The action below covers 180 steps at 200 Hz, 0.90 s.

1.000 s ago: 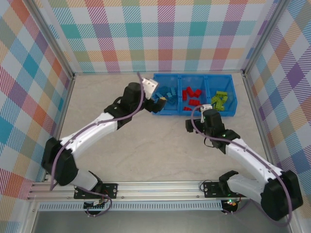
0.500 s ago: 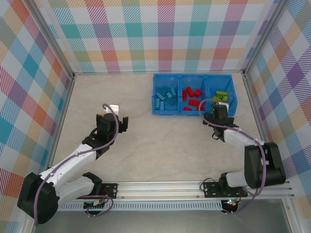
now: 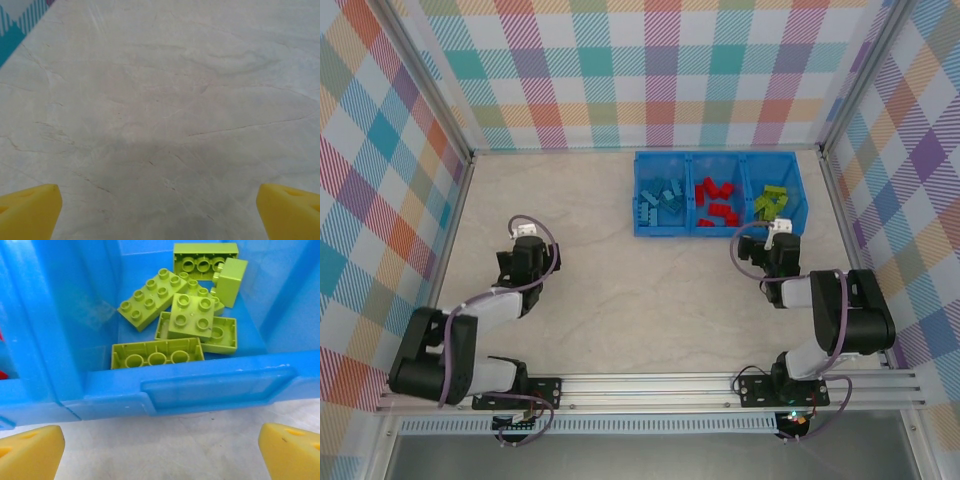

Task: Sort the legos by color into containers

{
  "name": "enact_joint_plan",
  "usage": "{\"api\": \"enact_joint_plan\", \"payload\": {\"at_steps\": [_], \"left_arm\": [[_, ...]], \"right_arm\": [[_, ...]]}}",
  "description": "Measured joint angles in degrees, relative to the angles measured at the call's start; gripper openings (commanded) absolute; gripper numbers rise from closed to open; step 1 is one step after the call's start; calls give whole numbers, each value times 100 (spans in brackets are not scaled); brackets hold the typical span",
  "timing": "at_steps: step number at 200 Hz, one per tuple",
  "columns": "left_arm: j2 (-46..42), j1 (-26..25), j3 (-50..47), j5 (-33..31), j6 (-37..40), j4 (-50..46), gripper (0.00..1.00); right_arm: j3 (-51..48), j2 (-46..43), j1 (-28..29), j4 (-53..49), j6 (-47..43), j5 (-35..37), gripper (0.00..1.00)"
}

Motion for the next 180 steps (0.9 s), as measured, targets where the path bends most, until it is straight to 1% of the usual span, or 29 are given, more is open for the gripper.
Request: {"api": "enact_joint_plan", "payload": {"at_steps": [17, 29, 39, 76, 88, 103, 117, 180], "left_arm": [[420, 181, 92, 321, 42, 380, 100], [743, 352, 197, 546, 37, 745, 100], [951, 459, 297, 719, 42, 855, 100], [1025, 546, 317, 1126, 39, 1156, 100], [1025, 546, 275, 1167, 39, 1353, 100], [1067, 544, 63, 1169, 39, 1886, 100], [1137, 538, -46, 1167, 44, 2050, 100], [1189, 507, -76, 1167, 105, 2302, 100]], "right_arm": [[-2, 13, 31, 323, -85, -48, 100], [-24, 13, 118, 586, -151, 24, 100], [-46, 13, 192, 743, -190, 94, 100], [-179, 13, 264, 1062, -249, 151, 100], [-184, 15, 258, 1067, -260, 116, 100], [-177, 13, 199, 1045, -273, -66, 100], [-173, 13, 144, 1023, -282, -221, 100], [-170, 13, 122, 999, -341, -455, 100]]}}
